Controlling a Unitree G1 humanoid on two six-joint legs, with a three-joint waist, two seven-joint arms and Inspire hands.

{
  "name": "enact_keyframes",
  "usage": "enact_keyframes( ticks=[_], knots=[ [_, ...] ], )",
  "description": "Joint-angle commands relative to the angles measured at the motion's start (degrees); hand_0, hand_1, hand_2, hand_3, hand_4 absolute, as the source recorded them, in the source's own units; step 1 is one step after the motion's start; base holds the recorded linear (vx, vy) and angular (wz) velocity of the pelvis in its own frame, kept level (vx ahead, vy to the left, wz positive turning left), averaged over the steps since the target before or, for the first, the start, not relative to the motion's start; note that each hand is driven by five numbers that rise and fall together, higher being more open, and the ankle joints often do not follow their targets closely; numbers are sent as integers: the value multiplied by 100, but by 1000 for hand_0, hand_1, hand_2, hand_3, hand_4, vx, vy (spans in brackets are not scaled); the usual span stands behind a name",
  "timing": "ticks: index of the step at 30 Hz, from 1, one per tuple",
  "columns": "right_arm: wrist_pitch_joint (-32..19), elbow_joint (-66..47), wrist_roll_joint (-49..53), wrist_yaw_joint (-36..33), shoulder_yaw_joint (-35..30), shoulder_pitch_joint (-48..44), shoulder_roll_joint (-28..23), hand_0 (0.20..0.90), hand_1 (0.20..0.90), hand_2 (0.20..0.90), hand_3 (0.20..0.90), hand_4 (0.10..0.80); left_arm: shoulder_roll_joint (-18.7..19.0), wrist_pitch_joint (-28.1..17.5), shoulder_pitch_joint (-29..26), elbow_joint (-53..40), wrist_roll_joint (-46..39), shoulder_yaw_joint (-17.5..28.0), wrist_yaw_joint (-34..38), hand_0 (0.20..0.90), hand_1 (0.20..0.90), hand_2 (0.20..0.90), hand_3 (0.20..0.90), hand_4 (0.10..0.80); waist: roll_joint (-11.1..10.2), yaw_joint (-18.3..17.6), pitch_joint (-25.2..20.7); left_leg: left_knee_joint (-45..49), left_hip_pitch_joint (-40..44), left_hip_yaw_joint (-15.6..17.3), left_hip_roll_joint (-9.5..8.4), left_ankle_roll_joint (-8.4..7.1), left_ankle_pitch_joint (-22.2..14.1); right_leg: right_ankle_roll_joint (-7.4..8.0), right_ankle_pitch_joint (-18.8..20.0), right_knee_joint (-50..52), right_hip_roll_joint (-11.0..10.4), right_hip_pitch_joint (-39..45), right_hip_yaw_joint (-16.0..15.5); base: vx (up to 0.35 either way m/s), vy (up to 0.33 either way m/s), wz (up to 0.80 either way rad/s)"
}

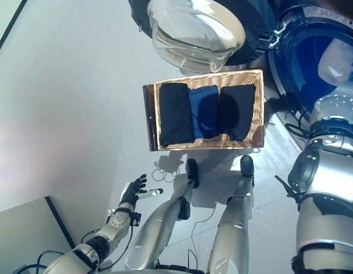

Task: Pick up the clothes and place them into the washing machine

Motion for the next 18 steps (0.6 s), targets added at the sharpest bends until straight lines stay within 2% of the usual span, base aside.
enact_keyframes(
  ticks=[1, 13, 14, 15, 18],
  knots=[
    [-553, -420, -825, 167, 1037, -583, -1533, 200, 200, 200, 200, 300, 112, -124, 288, 442, -49, 51, 163, 900, 900, 900, 900, 800, 70, -182, -426, 490, -433, -128, 344, -725, -318, -395, -699, 758, 219, -110, -197, 0, 0, 0],
    [-797, -595, -827, -33, 928, -620, -1349, 200, 200, 200, 200, 300, 63, -153, 246, 423, -90, 55, 213, 900, 900, 900, 900, 800, 165, -173, -413, 427, -490, -98, 360, -755, -244, -426, -729, 854, 267, -241, -150, -1, -2, -3],
    [-748, -536, -907, -125, 913, -595, -1338, 299, 299, 299, 299, 371, 53, -144, 247, 454, -85, 63, 226, 900, 900, 900, 900, 800, 160, -175, -424, 427, -490, -93, 361, -759, -242, -431, -728, 859, 270, -235, -157, 0, 0, 0],
    [-689, -414, -934, -199, 915, -600, -1349, 900, 900, 900, 900, 800, 58, -125, 241, 478, -66, 58, 224, 900, 900, 900, 900, 800, 155, -173, -437, 426, -484, -90, 364, -759, -242, -432, -728, 862, 273, -231, -160, 0, 0, 0],
    [-573, -371, -925, -120, 993, -645, -1319, 900, 900, 900, 900, 800, 60, -121, 235, 499, -60, 59, 231, 900, 900, 900, 900, 800, 151, -163, -456, 419, -473, -78, 369, -760, -242, -440, -727, 862, 279, -234, -169, 0, 0, 0]
  ],
)
